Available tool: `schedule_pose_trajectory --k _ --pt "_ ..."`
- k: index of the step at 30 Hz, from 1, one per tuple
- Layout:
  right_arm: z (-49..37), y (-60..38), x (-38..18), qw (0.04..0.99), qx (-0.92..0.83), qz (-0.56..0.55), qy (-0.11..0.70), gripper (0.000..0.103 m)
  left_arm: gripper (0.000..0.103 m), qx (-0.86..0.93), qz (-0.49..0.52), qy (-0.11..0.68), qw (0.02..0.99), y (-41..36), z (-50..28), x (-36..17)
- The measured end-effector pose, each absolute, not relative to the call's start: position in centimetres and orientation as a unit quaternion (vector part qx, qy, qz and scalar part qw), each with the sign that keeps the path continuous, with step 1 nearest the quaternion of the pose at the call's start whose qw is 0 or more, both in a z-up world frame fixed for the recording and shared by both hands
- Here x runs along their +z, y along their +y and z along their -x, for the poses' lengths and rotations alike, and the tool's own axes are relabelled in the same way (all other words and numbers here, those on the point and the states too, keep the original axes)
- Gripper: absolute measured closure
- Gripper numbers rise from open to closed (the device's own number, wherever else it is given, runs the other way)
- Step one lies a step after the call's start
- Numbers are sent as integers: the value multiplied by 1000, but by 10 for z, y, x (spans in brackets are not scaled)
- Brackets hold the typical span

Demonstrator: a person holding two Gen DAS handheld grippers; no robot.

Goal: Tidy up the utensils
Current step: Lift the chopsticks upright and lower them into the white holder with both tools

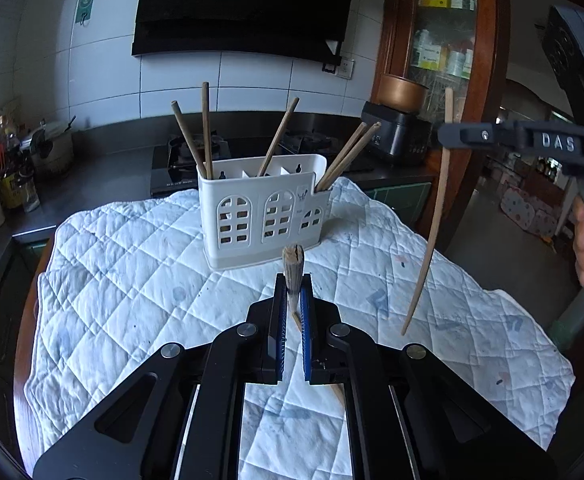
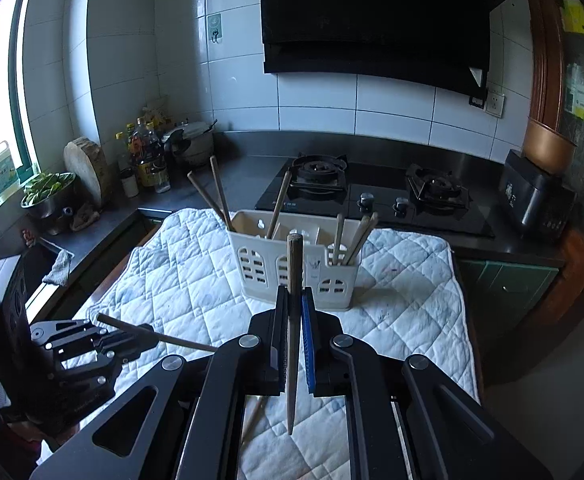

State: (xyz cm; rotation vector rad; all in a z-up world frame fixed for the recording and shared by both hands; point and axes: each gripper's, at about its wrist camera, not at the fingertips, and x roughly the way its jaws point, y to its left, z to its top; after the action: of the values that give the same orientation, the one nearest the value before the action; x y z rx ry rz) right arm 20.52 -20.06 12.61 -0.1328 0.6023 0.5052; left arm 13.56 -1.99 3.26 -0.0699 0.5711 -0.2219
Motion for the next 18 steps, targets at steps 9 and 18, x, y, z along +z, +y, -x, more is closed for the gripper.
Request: schedule_pose_trajectory --k 9,18 --pt "-259 -185 187 940 241 25 242 96 98 -116 23 262 958 -8 -164 68" --pt "-310 -180 202 965 185 9 188 96 98 -100 -12 192 976 -5 -194 132"
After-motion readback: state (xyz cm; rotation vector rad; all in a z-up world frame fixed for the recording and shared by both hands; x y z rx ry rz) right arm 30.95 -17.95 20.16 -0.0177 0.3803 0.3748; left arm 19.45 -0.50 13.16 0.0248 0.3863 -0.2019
